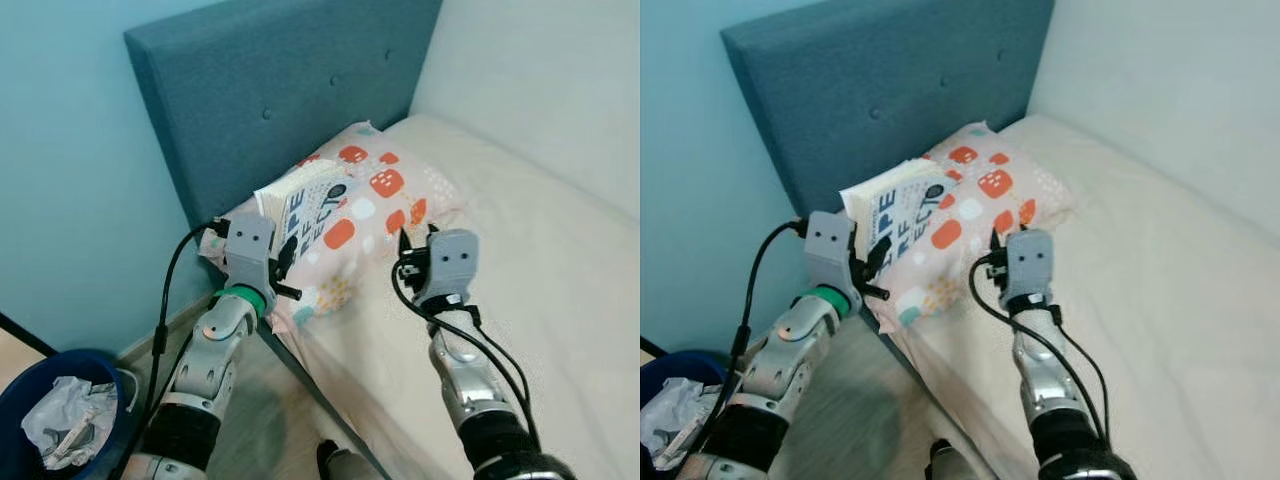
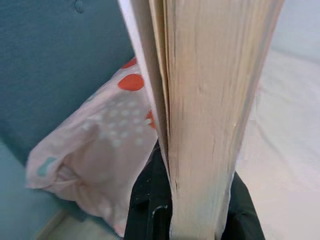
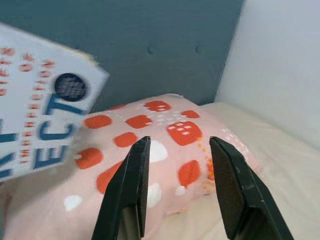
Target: Clean up the room
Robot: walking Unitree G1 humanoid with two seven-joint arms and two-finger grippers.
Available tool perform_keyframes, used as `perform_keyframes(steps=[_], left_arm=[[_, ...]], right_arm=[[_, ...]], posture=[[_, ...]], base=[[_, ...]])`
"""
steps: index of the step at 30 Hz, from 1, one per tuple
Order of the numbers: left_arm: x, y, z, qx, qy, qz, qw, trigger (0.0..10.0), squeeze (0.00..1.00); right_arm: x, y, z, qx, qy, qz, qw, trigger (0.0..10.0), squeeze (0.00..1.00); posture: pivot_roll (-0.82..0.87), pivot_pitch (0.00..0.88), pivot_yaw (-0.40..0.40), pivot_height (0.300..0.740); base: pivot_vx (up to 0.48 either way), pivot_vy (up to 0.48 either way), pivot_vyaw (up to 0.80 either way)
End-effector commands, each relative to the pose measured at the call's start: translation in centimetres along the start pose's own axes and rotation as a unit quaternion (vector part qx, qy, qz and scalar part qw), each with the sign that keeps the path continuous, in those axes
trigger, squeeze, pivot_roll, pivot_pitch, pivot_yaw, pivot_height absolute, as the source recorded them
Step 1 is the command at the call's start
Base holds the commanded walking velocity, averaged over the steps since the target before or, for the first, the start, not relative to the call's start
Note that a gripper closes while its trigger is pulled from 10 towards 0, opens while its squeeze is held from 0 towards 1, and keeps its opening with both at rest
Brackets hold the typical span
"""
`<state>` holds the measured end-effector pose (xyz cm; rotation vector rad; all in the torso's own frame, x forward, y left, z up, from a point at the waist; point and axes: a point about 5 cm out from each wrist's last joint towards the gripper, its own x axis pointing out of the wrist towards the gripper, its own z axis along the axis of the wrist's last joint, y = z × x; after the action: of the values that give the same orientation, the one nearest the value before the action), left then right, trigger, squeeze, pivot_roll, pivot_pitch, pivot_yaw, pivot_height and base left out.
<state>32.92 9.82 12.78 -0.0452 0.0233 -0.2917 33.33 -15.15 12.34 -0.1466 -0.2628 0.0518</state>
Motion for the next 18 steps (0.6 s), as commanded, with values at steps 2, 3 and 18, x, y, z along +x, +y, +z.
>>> perform_keyframes(steps=[2, 3, 18], left_arm=[[0.01, -0.41, 0.27, 0.0, -0.006, -0.009, 1.0, 10.0, 0.0], [0.01, -0.41, 0.27, 0.0, -0.006, -0.009, 1.0, 10.0, 0.0], [0.14, -0.4, 0.4, 0.001, 0.0, -0.01, 1.0, 10.0, 0.0]], right_arm=[[-0.42, -0.24, -0.66, 0.002, 0.015, -0.004, 1.0, 10.0, 0.0], [-0.42, -0.24, -0.66, 0.002, 0.015, -0.004, 1.0, 10.0, 0.0], [-0.4, -0.29, -0.71, 0.005, 0.017, -0.006, 1.0, 10.0, 0.0]], posture=[[-0.14, 0.073, 0.056, 0.74], [-0.14, 0.073, 0.056, 0.74], [-0.14, 0.079, 0.06, 0.74]], base=[[0.0, 0.0, -0.8], [0.0, 0.0, -0.8], [0.0, 0.0, -0.8]])
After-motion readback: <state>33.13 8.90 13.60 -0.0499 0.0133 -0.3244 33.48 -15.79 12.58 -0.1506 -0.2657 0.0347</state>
